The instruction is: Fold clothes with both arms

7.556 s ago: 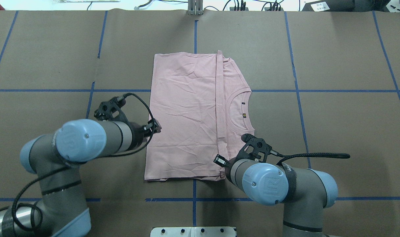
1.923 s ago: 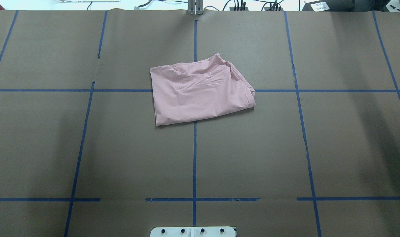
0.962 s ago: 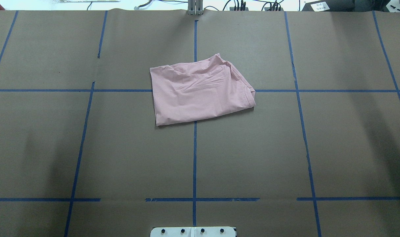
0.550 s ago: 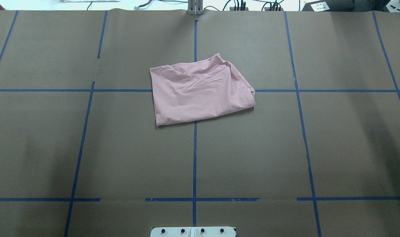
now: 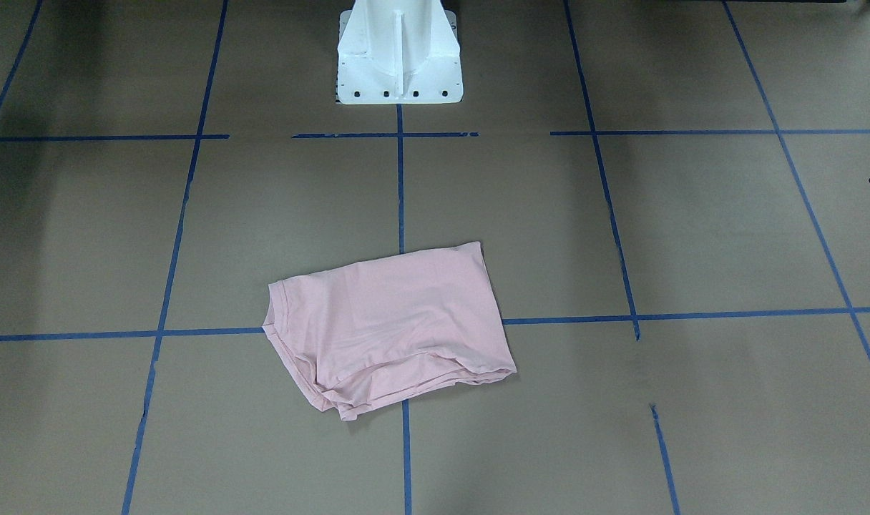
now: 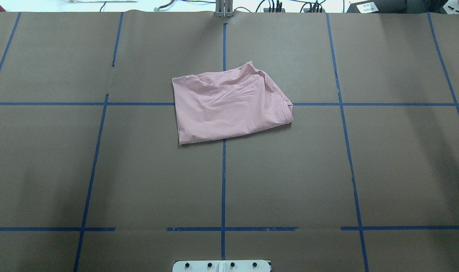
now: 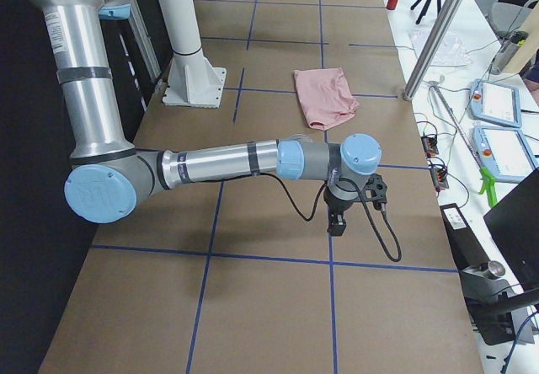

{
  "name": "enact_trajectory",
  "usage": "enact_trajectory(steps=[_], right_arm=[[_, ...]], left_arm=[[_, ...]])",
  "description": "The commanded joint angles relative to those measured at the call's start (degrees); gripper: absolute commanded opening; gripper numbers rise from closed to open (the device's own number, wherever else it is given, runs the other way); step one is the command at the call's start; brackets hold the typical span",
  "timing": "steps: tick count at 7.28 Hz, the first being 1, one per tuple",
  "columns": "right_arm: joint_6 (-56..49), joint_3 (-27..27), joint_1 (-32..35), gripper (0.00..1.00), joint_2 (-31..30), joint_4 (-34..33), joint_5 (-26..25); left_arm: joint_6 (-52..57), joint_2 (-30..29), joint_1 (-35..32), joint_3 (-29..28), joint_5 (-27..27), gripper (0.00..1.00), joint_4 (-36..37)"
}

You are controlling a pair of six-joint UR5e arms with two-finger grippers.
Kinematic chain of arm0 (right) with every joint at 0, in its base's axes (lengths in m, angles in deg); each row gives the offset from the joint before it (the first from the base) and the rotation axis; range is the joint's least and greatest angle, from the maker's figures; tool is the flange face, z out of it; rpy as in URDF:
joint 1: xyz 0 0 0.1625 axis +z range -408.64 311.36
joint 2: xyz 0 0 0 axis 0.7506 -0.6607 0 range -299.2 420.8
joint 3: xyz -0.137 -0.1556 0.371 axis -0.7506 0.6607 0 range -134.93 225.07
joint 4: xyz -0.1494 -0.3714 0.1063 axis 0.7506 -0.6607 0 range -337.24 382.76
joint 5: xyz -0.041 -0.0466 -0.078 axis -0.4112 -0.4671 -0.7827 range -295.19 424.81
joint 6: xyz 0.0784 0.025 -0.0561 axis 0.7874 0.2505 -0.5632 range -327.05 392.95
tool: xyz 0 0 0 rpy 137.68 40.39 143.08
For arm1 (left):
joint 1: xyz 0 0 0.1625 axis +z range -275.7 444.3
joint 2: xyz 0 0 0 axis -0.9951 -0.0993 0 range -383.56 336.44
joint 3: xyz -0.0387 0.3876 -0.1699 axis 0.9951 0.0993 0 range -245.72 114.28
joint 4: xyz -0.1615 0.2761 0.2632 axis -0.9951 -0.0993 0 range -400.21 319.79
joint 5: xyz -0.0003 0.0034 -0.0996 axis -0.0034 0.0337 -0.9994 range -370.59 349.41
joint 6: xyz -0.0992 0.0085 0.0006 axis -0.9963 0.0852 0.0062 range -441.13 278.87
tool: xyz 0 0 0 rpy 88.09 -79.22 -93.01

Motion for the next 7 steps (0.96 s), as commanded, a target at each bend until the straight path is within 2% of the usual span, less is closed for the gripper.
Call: enact_trajectory(steps=[1,2,3,4,5,7], right_arm=[[-0.6,2.5,-0.1,1.00,-0.7,4.0,-0.2],[-0.6,2.7,-0.1,1.00,-0.7,4.3,-0.1],[-0.6,2.9,-0.1,1.00,-0.7,4.3,-0.1],[-0.7,2.9,-0.3,1.00,-0.7,4.4,-0.1],[-0.7,2.9,-0.5,1.00,-0.6,4.5,-0.1],[-0.7,2.8,-0.7,1.00,-0.5,4.4,0.0]], left_arm=[[4.1,-0.1,-2.5,0.2,1.2,1.00,2.7],[4.5,-0.1,-4.9,0.5,8.9,1.00,1.3],[4.3,-0.4,-4.8,0.7,11.2,1.00,0.1],[4.3,1.1,-4.9,0.7,11.0,1.00,0.9],[5.6,4.3,-4.9,1.4,10.8,1.00,-1.3],[7.2,3.9,-4.7,1.7,10.6,1.00,-3.2]])
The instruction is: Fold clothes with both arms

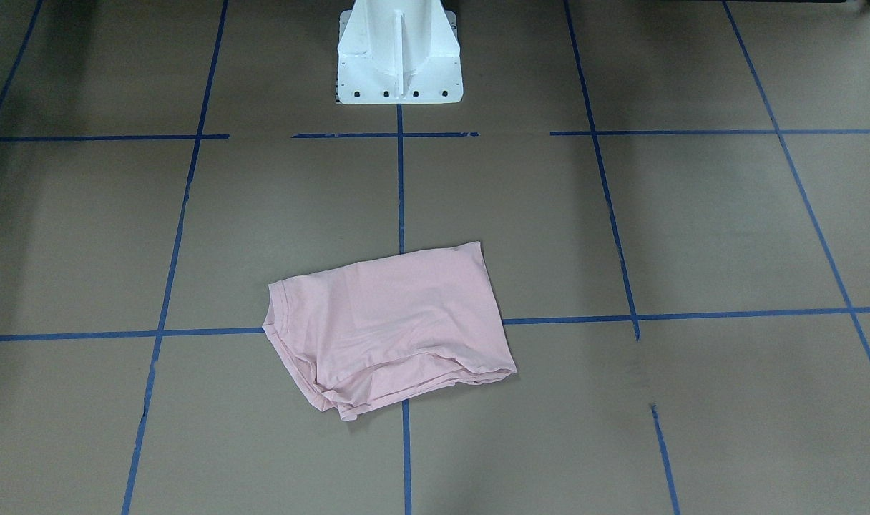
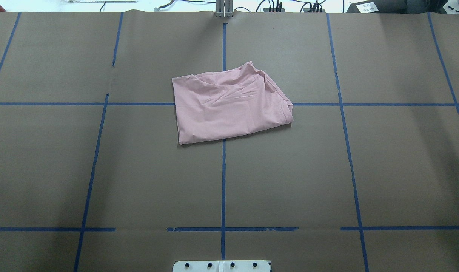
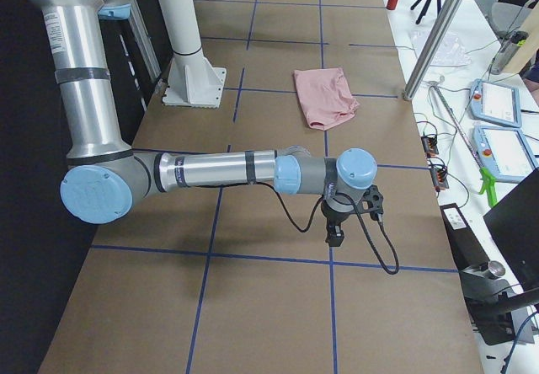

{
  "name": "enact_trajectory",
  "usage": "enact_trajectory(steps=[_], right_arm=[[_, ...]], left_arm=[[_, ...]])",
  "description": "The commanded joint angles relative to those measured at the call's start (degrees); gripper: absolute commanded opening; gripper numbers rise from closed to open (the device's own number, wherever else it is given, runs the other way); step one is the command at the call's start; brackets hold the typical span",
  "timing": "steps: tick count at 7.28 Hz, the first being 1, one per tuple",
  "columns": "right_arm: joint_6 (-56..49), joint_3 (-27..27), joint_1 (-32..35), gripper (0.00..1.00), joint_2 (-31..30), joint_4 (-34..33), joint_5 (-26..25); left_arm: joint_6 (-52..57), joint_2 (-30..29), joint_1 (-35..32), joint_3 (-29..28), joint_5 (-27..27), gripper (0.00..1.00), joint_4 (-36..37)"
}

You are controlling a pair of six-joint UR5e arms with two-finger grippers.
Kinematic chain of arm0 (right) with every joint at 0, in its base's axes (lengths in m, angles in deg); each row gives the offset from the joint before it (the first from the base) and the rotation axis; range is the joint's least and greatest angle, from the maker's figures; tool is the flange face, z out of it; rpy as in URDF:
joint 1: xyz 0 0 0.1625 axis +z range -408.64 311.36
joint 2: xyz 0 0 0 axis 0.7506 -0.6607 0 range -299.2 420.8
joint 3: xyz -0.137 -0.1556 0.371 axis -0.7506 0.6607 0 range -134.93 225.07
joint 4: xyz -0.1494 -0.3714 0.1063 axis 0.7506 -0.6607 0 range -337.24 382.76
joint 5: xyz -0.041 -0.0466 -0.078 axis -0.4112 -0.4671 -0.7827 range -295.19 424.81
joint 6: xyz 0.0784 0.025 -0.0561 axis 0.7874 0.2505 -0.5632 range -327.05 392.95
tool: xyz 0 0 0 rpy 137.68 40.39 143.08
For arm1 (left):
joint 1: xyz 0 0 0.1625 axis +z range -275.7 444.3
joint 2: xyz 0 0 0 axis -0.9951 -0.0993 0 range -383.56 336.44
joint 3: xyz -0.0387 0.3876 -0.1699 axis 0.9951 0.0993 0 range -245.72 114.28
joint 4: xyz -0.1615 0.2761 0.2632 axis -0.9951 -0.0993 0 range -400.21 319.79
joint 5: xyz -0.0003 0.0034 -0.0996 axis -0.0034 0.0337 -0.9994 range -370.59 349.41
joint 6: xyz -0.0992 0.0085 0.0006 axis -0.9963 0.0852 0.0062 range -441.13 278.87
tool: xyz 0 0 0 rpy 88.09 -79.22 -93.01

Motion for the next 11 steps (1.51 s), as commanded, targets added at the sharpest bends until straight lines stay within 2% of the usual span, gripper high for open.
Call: enact_trajectory(steps=[1,2,5,6,8,11], right_arm=[[0.0,0.0,-0.3,1.00,0.2,0.0,0.0],[-0.1,-0.1,-0.3,1.00,0.3,0.1,0.0],[-0.2,0.1,-0.5,1.00,-0.2,0.0,-0.1],[-0.2,0.0,-0.5,1.00,-0.3,0.1,0.0],[-0.1,-0.1,-0.6,1.00,0.2,0.1,0.0],[-0.3,-0.4,-0.6,1.00,0.6,0.1,0.0]], left_arm=[[1.0,0.3,0.2,0.0,-0.9,1.00,-0.6],[1.1,0.7,0.3,-0.4,-3.9,1.00,0.1],[0.9,1.3,0.6,-0.5,-4.1,1.00,1.0],[0.4,0.8,2.6,-0.6,-4.0,1.00,2.6],[0.5,-2.2,3.6,0.9,-3.9,1.00,15.6],[0.5,-1.6,3.5,3.1,-3.8,1.00,16.0]])
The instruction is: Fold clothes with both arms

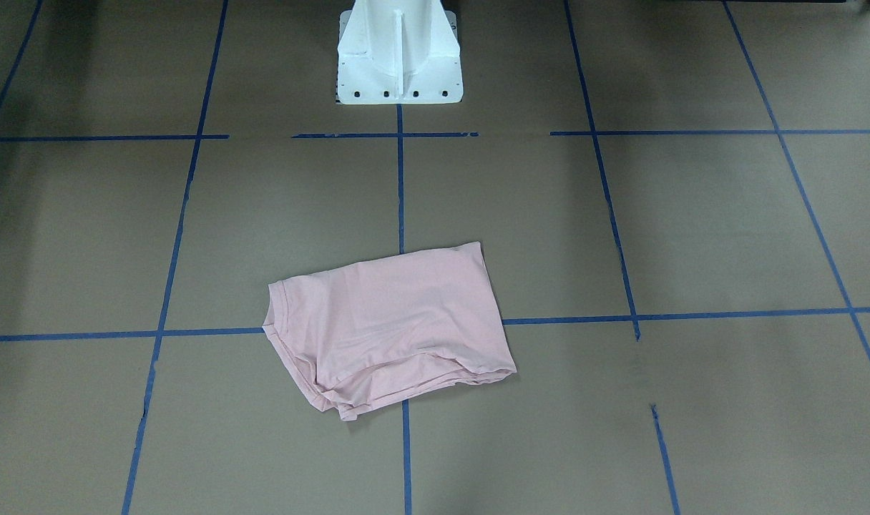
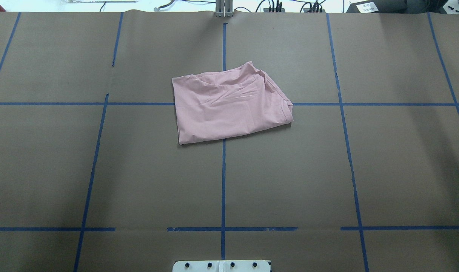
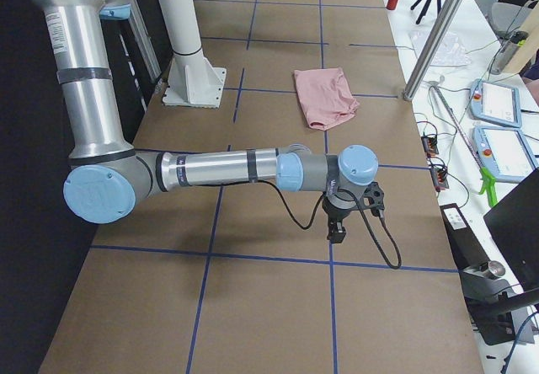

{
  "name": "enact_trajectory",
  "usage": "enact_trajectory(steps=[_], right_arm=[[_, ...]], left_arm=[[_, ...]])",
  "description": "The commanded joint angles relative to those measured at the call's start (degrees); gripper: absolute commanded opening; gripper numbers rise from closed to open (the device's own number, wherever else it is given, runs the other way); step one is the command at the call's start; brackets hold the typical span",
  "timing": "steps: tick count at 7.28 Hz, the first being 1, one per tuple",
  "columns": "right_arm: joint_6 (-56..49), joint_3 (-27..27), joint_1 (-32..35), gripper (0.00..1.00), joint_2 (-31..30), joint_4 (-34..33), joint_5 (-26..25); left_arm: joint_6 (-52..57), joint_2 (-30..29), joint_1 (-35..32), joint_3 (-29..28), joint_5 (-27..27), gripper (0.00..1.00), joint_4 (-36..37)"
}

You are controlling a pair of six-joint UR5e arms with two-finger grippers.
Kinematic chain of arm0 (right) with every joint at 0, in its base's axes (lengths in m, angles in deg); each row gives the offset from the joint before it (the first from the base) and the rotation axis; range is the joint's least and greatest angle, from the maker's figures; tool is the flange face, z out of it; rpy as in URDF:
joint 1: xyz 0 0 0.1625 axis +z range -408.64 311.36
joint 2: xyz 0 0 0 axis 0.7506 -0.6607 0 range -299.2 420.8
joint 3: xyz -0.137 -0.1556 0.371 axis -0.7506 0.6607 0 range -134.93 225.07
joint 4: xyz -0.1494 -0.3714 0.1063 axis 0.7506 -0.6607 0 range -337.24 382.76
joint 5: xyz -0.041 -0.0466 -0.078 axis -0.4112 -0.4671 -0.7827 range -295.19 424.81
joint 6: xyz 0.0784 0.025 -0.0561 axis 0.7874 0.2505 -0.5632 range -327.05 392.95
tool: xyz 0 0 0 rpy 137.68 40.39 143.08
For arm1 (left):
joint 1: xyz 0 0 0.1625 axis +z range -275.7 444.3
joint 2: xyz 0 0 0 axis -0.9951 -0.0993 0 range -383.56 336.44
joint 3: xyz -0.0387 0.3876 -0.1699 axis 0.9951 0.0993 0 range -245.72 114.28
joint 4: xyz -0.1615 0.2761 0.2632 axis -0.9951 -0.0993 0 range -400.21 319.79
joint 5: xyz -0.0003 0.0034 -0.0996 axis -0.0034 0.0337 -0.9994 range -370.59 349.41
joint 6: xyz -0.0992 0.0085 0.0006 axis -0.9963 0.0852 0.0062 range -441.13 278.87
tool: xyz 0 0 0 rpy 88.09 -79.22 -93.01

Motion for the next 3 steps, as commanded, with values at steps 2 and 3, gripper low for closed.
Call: enact_trajectory(steps=[2,3], right_arm=[[-0.1,-0.6,0.1,1.00,-0.5,-0.1,0.4],[-0.1,-1.0,0.1,1.00,-1.3,-0.1,0.6]], left_arm=[[0.2,-0.1,0.0,1.2,0.4,1.00,0.5],[0.4,-0.4,0.0,1.3,0.4,1.00,0.5]])
